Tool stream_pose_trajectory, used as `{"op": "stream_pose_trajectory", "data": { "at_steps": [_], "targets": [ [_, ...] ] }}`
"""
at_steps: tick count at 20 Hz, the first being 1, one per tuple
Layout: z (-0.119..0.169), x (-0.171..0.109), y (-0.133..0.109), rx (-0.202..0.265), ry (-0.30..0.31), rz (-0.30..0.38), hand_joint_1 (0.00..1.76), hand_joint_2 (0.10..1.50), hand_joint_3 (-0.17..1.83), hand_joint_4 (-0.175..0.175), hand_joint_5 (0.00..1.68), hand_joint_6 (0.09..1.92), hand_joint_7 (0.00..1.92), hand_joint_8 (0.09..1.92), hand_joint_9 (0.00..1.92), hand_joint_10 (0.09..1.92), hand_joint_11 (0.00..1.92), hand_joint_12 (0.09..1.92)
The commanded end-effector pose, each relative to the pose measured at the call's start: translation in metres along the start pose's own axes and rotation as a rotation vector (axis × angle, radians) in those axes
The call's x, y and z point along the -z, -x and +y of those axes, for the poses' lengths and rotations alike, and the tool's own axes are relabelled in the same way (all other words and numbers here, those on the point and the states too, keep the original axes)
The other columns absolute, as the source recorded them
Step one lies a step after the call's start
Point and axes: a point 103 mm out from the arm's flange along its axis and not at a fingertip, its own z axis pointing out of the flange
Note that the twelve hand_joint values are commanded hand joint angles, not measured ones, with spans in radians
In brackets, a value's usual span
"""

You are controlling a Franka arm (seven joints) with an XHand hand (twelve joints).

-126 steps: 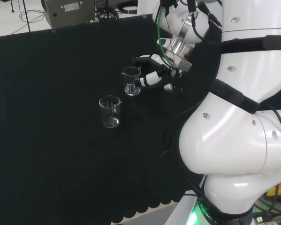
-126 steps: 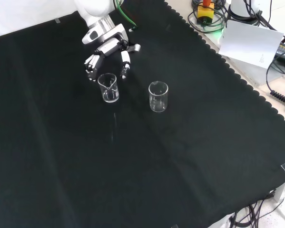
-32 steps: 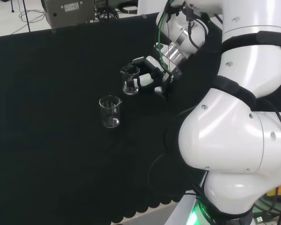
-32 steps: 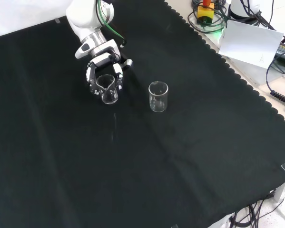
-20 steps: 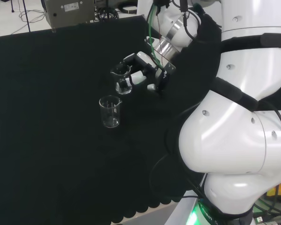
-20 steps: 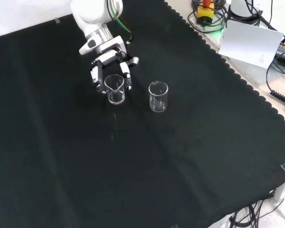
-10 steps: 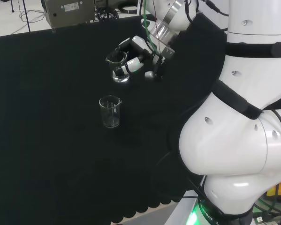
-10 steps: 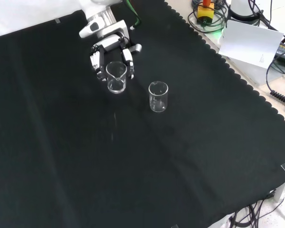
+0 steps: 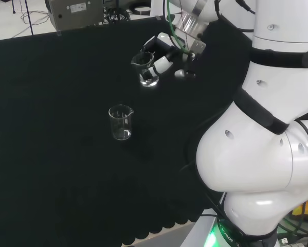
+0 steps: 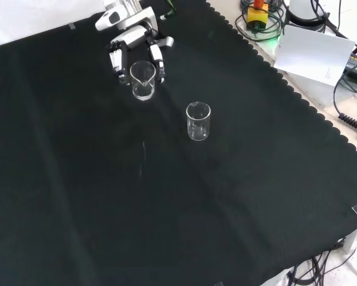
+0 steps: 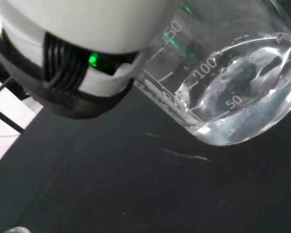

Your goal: Pick up the beaker on the right.

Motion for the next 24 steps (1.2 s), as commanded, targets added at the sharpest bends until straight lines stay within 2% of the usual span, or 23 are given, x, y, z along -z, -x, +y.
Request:
{"op": "stream_pose_trajectory", "data": {
  "at_steps": [1, 4, 9, 17, 24],
  "targets": [
    [-0.024, 0.036, 0.007, -0.041, -0.038, -0.061, 1.30, 0.62, 0.80, -0.175, 1.15, 0.92, 1.21, 0.91, 1.54, 0.75, 1.26, 0.70],
    [-0.034, 0.041, 0.005, -0.051, -0.052, -0.075, 1.30, 0.62, 0.80, -0.175, 1.14, 0.93, 1.20, 0.91, 1.53, 0.75, 1.26, 0.70],
    [-0.047, 0.041, -0.007, -0.066, -0.108, -0.112, 1.30, 0.62, 0.82, -0.175, 1.13, 0.96, 1.19, 0.94, 1.53, 0.78, 1.25, 0.72],
    [-0.057, 0.026, -0.033, -0.071, -0.174, -0.157, 1.30, 0.61, 0.84, -0.175, 1.13, 0.97, 1.19, 0.96, 1.53, 0.80, 1.24, 0.73],
    [-0.068, 0.013, -0.054, -0.086, -0.231, -0.223, 1.30, 0.60, 0.86, -0.175, 1.13, 0.99, 1.18, 0.97, 1.52, 0.83, 1.23, 0.75]
  ]
}}
